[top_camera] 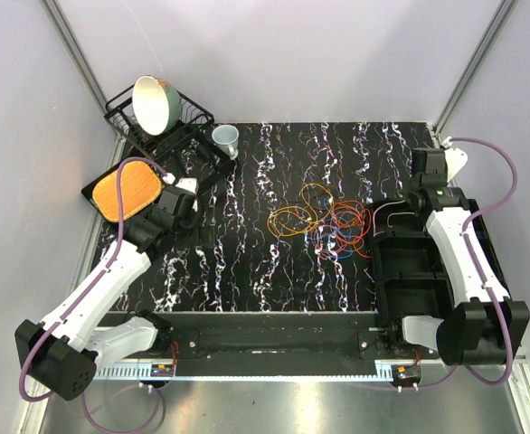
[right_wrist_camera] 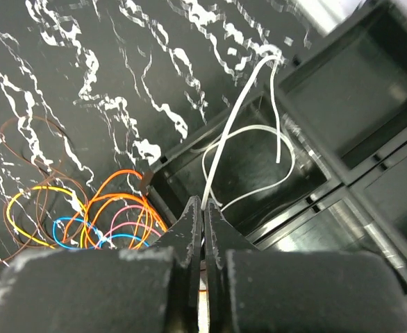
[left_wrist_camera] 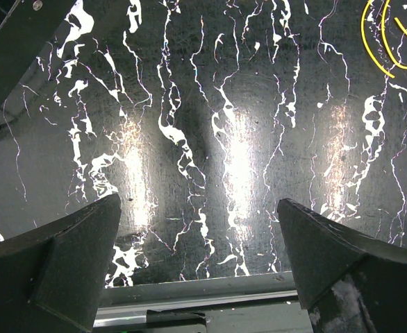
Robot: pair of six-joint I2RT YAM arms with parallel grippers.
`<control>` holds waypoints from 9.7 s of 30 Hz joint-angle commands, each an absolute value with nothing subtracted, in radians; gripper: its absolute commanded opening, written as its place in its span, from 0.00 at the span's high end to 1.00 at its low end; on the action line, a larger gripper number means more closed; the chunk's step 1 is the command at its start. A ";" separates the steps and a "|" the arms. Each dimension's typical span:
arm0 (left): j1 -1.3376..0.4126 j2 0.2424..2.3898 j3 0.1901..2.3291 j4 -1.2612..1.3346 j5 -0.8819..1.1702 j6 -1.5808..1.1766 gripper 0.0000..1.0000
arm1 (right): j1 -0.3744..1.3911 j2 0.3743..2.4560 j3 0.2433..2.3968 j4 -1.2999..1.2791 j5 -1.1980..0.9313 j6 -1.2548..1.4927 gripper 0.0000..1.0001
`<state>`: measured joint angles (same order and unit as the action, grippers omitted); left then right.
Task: Untangle the cables
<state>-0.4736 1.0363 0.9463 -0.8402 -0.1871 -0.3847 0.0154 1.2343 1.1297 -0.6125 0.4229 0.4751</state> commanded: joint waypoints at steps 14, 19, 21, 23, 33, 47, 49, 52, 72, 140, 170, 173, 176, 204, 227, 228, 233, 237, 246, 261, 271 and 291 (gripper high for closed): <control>-0.479 1.035 0.946 -0.798 -0.189 -0.376 0.01 | -0.193 1.350 1.052 -0.496 0.443 0.588 1.00; -0.477 1.037 0.945 -0.798 -0.190 -0.376 0.01 | -0.193 1.408 1.048 -0.436 0.482 0.588 1.00; -0.479 1.035 0.945 -0.798 -0.192 -0.376 0.01 | -0.193 1.422 1.039 -0.422 0.485 0.592 1.00; -0.479 1.037 0.945 -0.798 -0.193 -0.376 0.01 | -0.193 1.443 1.014 -0.413 0.479 0.609 1.00; -0.479 1.040 0.945 -0.799 -0.190 -0.373 0.01 | -0.192 1.558 0.943 -0.357 0.330 0.666 1.00; -0.479 1.037 0.945 -0.799 -0.193 -0.373 0.01 | -0.192 1.562 0.937 -0.371 0.210 0.649 1.00; -0.480 1.035 0.946 -0.798 -0.193 -0.373 0.01 | -0.192 1.549 0.957 -0.399 0.192 0.635 0.94; -0.480 1.035 0.945 -0.799 -0.198 -0.374 0.01 | -0.192 1.510 0.988 -0.452 0.212 0.608 0.76; -0.701 1.303 1.104 -0.718 -0.235 -0.517 0.03 | -0.192 1.180 1.161 -0.693 0.111 0.541 0.36; -0.742 1.767 1.837 -0.687 0.061 -0.127 0.31 | -0.124 1.097 1.095 -0.537 -0.302 0.655 0.37; -0.755 2.160 1.698 -0.534 0.353 0.037 0.32 | -0.123 1.101 1.042 -0.548 -0.333 0.607 0.37; -0.755 2.193 1.706 -0.540 0.350 0.032 0.33 | -0.123 1.103 1.040 -0.548 -0.333 0.604 0.37; -0.759 2.220 1.706 -0.540 0.325 0.020 0.35 | -0.123 1.101 1.042 -0.546 -0.333 0.600 0.37; -0.855 1.906 1.466 -0.564 -0.071 -0.285 1.00 | -0.120 1.108 1.052 -0.542 -0.400 0.617 0.37; -0.618 1.335 1.341 -0.558 0.252 -0.365 1.00 | 0.374 1.345 1.086 -0.313 -0.505 0.735 0.36; -0.617 1.318 1.351 -0.571 0.258 -0.364 1.00 | 0.393 1.365 1.097 -0.310 -0.506 0.729 0.36; -0.609 1.263 1.437 -0.627 0.192 -0.328 1.00 | 0.459 1.442 1.135 -0.313 -0.437 0.762 0.36; -0.607 1.259 1.378 -0.640 0.111 -0.356 1.00 | 0.459 1.454 1.121 -0.359 -0.312 0.827 0.35; -0.606 1.299 0.960 -0.405 0.207 -0.597 1.00 | 0.514 1.511 0.987 -0.281 -0.228 1.041 0.33; -0.606 1.281 0.905 -0.414 0.196 -0.571 1.00 | 0.535 1.710 1.006 -0.195 -0.120 1.069 0.37; -0.606 1.259 0.914 -0.439 0.181 -0.555 1.00 | 0.535 1.769 1.098 -0.193 -0.080 1.008 0.90; -0.607 1.203 1.186 -0.558 0.147 -0.505 1.00 | 0.568 1.497 1.388 -0.466 -0.078 0.747 1.00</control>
